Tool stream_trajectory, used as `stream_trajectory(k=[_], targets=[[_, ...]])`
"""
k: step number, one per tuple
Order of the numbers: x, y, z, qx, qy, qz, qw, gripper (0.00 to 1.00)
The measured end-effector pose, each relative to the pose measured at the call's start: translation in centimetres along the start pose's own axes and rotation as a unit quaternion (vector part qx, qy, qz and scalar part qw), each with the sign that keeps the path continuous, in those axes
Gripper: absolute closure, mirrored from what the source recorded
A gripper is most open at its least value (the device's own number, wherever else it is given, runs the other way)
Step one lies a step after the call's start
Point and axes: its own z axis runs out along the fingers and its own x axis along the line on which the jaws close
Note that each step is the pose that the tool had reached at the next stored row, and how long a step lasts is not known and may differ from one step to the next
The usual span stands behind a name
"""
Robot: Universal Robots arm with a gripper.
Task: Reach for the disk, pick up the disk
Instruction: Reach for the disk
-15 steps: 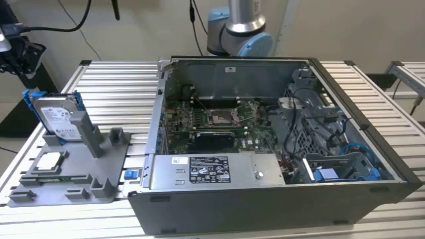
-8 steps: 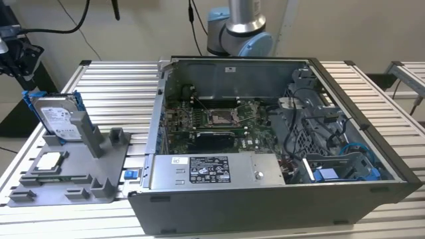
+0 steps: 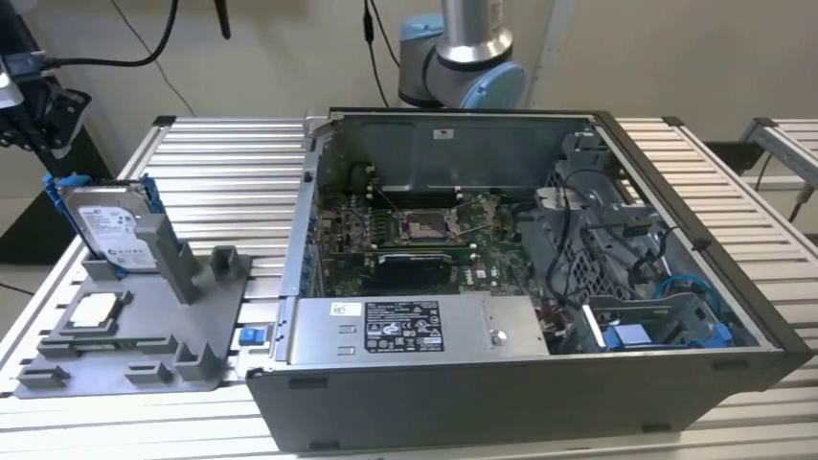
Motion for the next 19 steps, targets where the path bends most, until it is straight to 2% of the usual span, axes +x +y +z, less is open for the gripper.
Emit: stream_trajectory(k=[19], targets=[[0.00, -0.02, 0.00, 0.0000, 0.0001, -0.004, 1.0000, 1.00]])
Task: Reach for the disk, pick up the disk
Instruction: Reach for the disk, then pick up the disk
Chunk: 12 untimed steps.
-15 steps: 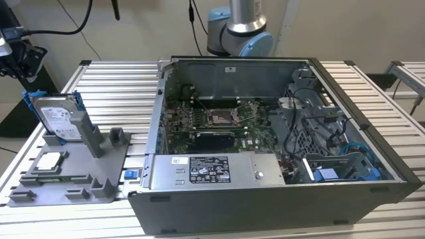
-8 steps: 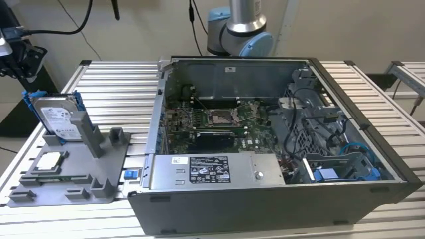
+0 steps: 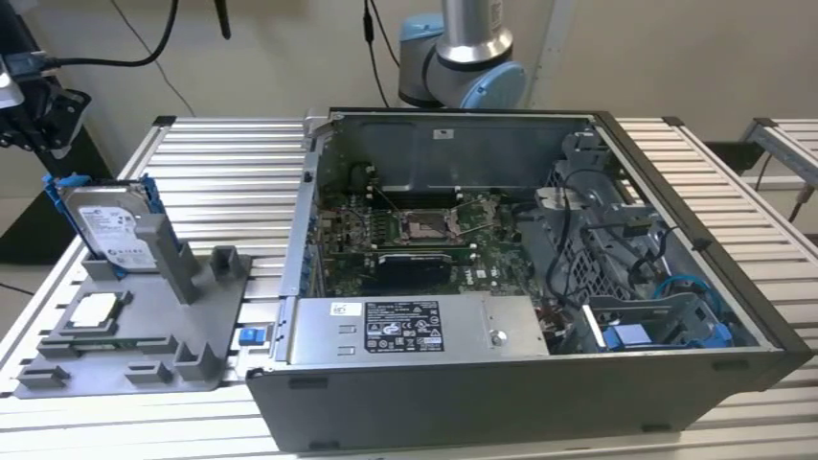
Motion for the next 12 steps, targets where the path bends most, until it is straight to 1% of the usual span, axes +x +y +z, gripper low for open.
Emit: stream_trajectory(k=[6, 12], targets=[[0.00, 0.00, 0.00, 0.0000, 0.0001, -0.004, 1.0000, 1.00], [0.00, 0.00, -0.01, 0.0000, 0.0009, -0.024, 0.9997, 1.00]])
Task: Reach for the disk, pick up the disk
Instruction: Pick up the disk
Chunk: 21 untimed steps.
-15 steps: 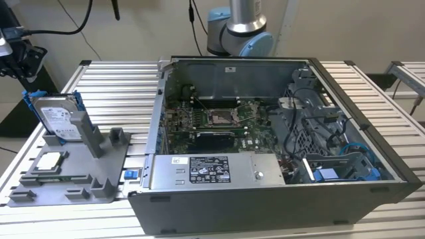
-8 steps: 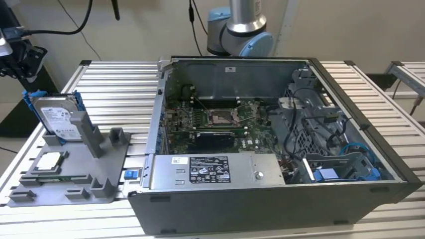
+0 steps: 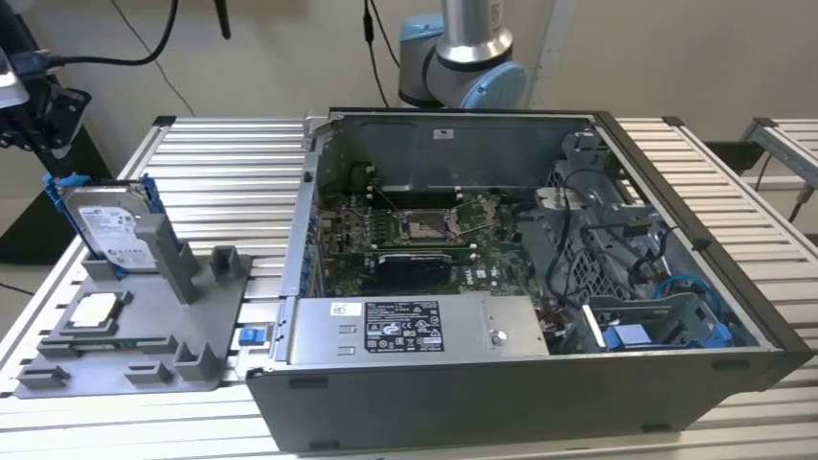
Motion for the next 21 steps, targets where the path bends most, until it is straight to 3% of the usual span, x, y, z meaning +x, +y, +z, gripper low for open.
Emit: stream_trajectory(k=[9, 13, 17, 21], targets=[[0.00, 0.00, -0.05, 0.0000, 0.0009, -0.027, 0.9996, 1.00], [0.00, 0.00, -0.06, 0.0000, 0.0018, -0.047, 0.9989, 1.00], [0.00, 0.00, -0.06, 0.0000, 0.0028, -0.077, 0.9971, 1.00], [0.00, 0.00, -0.06, 0.0000, 0.0040, -0.108, 0.9941, 1.00]])
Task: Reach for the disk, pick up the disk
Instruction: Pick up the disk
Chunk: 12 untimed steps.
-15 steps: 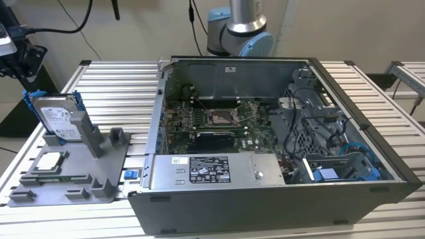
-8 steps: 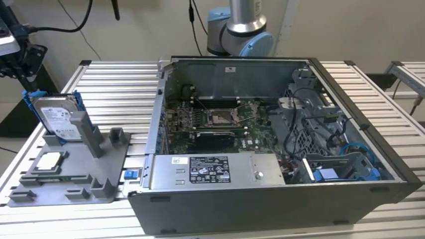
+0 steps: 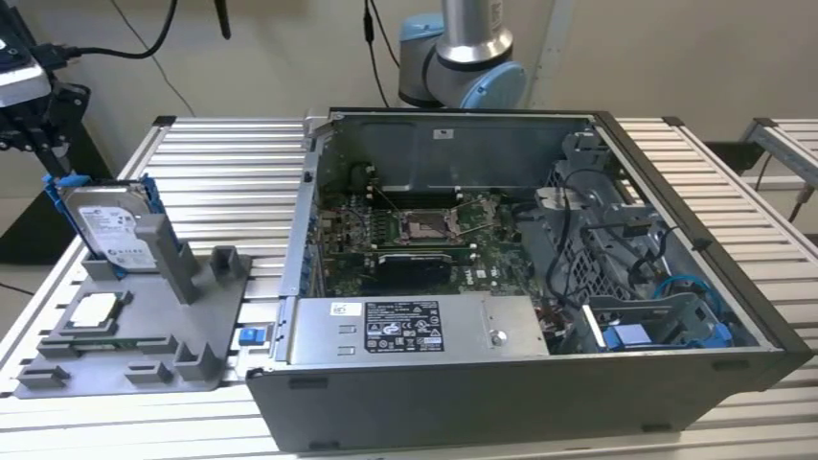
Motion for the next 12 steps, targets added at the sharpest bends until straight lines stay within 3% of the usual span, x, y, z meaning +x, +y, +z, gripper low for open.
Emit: stream_trajectory(k=[4, 9, 12], targets=[[0.00, 0.00, 0.00, 0.0000, 0.0012, -0.032, 0.9995, 1.00], [0.00, 0.00, 0.00, 0.0002, 0.0027, -0.070, 0.9975, 1.00], [0.00, 0.00, 0.00, 0.0002, 0.0030, -0.080, 0.9968, 1.00]])
